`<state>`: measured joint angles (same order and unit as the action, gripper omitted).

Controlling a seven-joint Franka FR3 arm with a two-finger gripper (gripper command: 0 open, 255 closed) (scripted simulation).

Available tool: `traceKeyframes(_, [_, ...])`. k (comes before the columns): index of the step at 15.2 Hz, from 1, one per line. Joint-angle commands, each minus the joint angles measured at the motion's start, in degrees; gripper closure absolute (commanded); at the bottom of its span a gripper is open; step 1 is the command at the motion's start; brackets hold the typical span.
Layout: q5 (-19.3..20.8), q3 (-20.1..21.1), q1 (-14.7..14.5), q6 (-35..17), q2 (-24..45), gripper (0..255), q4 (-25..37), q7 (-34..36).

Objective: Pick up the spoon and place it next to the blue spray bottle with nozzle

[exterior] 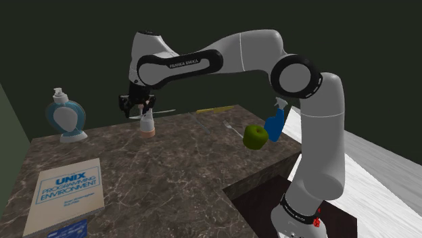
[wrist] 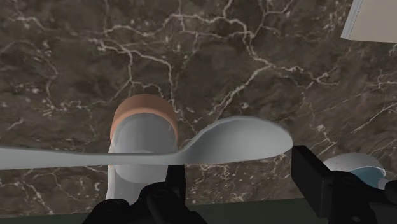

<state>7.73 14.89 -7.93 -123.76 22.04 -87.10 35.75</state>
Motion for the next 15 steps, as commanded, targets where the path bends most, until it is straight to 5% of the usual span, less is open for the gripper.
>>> traceKeyframes(1, [-0.2,0.1,0.0,1.5,-0.4,255,1.1,-0.2])
traceKeyframes(15, [-0.5,0.3,-0.6,12.4,-0.3,255,12.1,-0.8])
